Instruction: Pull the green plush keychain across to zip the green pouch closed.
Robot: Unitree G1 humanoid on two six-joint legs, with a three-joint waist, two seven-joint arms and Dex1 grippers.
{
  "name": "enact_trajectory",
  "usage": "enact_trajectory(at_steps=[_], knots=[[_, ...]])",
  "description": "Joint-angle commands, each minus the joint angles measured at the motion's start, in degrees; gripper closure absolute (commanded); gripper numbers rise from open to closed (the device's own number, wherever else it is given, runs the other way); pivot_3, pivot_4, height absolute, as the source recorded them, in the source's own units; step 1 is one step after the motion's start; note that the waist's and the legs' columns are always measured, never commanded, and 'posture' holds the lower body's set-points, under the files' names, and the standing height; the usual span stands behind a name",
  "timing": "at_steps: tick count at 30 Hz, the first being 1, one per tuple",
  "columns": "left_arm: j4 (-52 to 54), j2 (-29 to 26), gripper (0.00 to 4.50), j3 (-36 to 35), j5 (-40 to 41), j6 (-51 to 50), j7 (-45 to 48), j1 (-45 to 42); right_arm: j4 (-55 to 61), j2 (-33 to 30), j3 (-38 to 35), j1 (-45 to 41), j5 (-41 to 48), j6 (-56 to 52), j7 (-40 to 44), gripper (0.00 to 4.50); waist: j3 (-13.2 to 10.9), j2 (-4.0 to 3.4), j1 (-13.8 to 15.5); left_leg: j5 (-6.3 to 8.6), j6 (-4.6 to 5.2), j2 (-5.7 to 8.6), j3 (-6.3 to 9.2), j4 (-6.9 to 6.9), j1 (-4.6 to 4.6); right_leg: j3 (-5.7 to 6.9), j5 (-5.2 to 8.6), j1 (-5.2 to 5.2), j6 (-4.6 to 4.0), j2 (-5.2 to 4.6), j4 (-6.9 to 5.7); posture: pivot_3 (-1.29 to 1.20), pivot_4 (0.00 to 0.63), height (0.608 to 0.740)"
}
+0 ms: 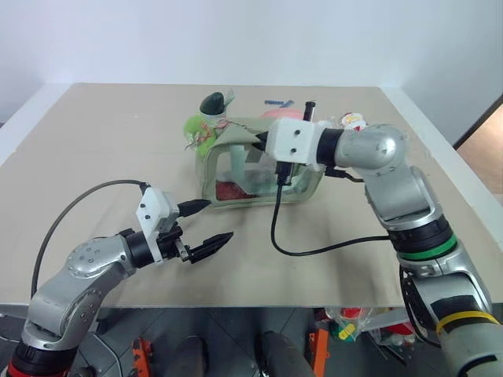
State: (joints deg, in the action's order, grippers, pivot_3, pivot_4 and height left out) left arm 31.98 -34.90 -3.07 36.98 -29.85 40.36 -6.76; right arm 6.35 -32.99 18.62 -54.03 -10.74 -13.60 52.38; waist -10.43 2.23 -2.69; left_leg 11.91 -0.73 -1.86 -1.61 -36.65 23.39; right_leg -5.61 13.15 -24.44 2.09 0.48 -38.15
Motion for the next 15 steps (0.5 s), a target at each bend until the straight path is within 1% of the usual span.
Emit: enact_trajectory(at_steps=[1, 3, 4, 6, 9, 10, 11, 12, 13, 15], knots=[[1.5, -0.2, 0.0, -3.3, 0.8, 1.2, -0.4, 0.1, 4.0, 0.0, -1.2, -1.4, 0.2, -1.1, 0.5, 4.43, 0.0, 0.0, 0.0, 0.0, 0.0, -0.01, 0.02, 0.0, 0.0, 0.02, 0.0, 0.0, 0.0, 0.01, 0.0, 0.0, 0.15, 0.74], [2.0, 0.2, 0.0, -4.0, 1.3, 1.2, -0.8, -0.1, 6.2, -0.4, -2.0, -0.3, 2.1, -3.6, 2.1, 4.43, 0.0, 0.0, 0.0, 0.0, 0.0, -0.03, 0.04, 0.01, 0.0, 0.05, 0.0, 0.0, -0.01, 0.03, 0.0, 0.0, 0.15, 0.74], [2.2, 0.3, 0.0, -4.0, 1.2, 1.3, -0.9, -0.1, 7.2, -0.6, -2.4, 0.2, 2.9, -4.7, 2.7, 3.74, 0.0, 0.0, 0.0, 0.0, 0.0, -0.04, 0.05, 0.01, -0.01, 0.07, 0.0, 0.0, -0.02, 0.04, -0.01, 0.0, 0.15, 0.74], [3.1, 0.4, 0.0, -3.8, 2.3, 0.3, -1.2, -0.8, 9.9, -1.1, -4.0, 1.2, 5.6, -7.9, 4.1, 3.09, 0.0, 0.0, 0.0, 0.0, 0.0, -0.05, 0.08, 0.02, -0.01, 0.1, 0.0, 0.01, -0.02, 0.05, -0.01, 0.0, 0.15, 0.74], [4.8, 0.3, 0.0, -2.4, 3.8, -1.2, -1.4, -1.6, 14.3, -0.6, -8.1, 2.2, 13.1, -15.9, 5.7, 2.05, 0.0, 0.0, 0.0, 0.0, 0.0, -0.06, 0.09, 0.02, 0.0, 0.11, 0.0, 0.01, -0.01, 0.05, -0.01, 0.0, 0.15, 0.74], [5.1, 0.1, 0.0, -2.0, 3.9, -1.4, -1.4, -1.5, 15.2, 0.1, -9.9, 2.3, 15.5, -18.6, 5.4, 1.62, 0.0, 0.0, 0.0, 0.0, 0.0, -0.05, 0.09, 0.02, -0.01, 0.1, 0.0, 0.02, 0.0, 0.04, -0.01, 0.0, 0.15, 0.74], [5.3, 0.1, 0.0, -1.8, 4.0, -1.5, -1.3, -1.5, 15.9, 0.4, -10.9, 2.3, 17.2, -20.4, 4.9, 1.37, 0.0, 0.01, 0.0, 0.0, 0.0, -0.05, 0.09, 0.02, -0.01, 0.1, 0.0, 0.04, 0.0, 0.04, -0.01, 0.0, 0.15, 0.74], [5.6, -0.2, 0.0, -1.7, 4.2, -1.7, -1.1, -1.4, 16.3, 0.3, -12.9, 2.3, 19.9, -22.4, 5.2, 1.04, 0.0, 0.01, 0.0, 0.0, 0.0, -0.05, 0.08, 0.01, -0.01, 0.09, 0.0, 0.04, 0.01, 0.04, -0.01, 0.0, 0.15, 0.74], [6.0, -0.5, 0.0, -1.6, 4.5, -1.9, -0.8, -1.3, 16.3, -0.1, -14.8, 2.3, 22.1, -23.6, 5.5, 0.61, 0.0, 0.01, 0.0, 0.0, 0.0, -0.05, 0.09, 0.0, -0.03, 0.1, -0.01, 0.06, 0.01, 0.04, -0.01, 0.0, 0.15, 0.74], [6.3, -1.0, 0.0, -1.4, 5.6, -2.6, 0.0, -1.9, 13.8, -0.8, -20.2, 1.2, 26.2, -25.9, 4.5, 0.03, 0.0, 0.01, 0.0, 0.0, 0.0, -0.05, 0.09, -0.01, -0.04, 0.11, -0.03, 0.06, -0.02, 0.06, -0.01, 0.0, 0.15, 0.74]])
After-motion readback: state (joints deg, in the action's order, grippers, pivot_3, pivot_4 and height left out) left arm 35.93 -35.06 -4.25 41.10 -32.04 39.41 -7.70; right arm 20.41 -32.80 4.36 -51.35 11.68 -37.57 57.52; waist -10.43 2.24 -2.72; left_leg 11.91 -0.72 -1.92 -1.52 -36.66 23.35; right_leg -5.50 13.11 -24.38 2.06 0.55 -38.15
